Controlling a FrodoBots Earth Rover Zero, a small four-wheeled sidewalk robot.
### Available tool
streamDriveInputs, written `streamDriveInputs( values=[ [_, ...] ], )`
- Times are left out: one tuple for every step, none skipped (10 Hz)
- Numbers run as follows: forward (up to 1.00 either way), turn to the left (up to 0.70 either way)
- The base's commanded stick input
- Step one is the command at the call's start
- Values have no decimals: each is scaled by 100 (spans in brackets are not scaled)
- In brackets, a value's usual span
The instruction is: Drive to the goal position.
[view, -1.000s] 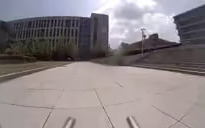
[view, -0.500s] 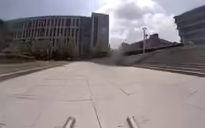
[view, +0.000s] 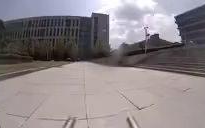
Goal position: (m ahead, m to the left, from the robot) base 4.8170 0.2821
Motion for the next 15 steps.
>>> streamDriveInputs(
  values=[
    [100,17],
    [100,27],
    [100,27],
    [100,27],
    [100,4],
    [100,0],
    [100,0],
    [100,0],
    [100,22],
    [100,27],
    [100,27],
    [100,27],
    [100,0],
    [100,0],
    [100,0]
  ],
)
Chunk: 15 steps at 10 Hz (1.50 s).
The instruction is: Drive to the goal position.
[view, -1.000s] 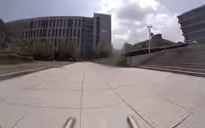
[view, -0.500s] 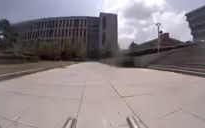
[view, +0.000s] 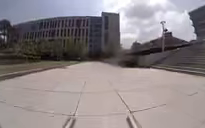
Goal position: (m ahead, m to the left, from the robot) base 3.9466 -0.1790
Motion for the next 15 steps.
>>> streamDriveInputs(
  values=[
    [100,0],
    [100,0],
    [100,0],
    [100,0],
    [100,0],
    [100,0],
    [100,0],
    [100,0],
    [100,0],
    [100,0],
    [100,0],
    [100,0],
    [100,0],
    [100,0],
    [100,0]
  ],
)
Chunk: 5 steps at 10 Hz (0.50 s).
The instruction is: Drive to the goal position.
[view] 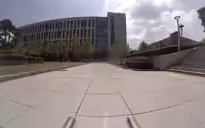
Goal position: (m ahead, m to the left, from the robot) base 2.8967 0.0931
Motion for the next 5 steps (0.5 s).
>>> streamDriveInputs(
  values=[
    [100,0],
    [100,0],
    [100,0],
    [100,0],
    [100,0]
  ],
)
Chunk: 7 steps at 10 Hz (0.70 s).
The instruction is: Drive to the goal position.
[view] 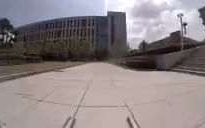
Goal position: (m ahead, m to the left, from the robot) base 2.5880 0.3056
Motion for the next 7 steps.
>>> streamDriveInputs(
  values=[
    [100,0],
    [100,0],
    [100,0],
    [100,0],
    [100,0],
    [100,0],
    [100,0]
  ],
)
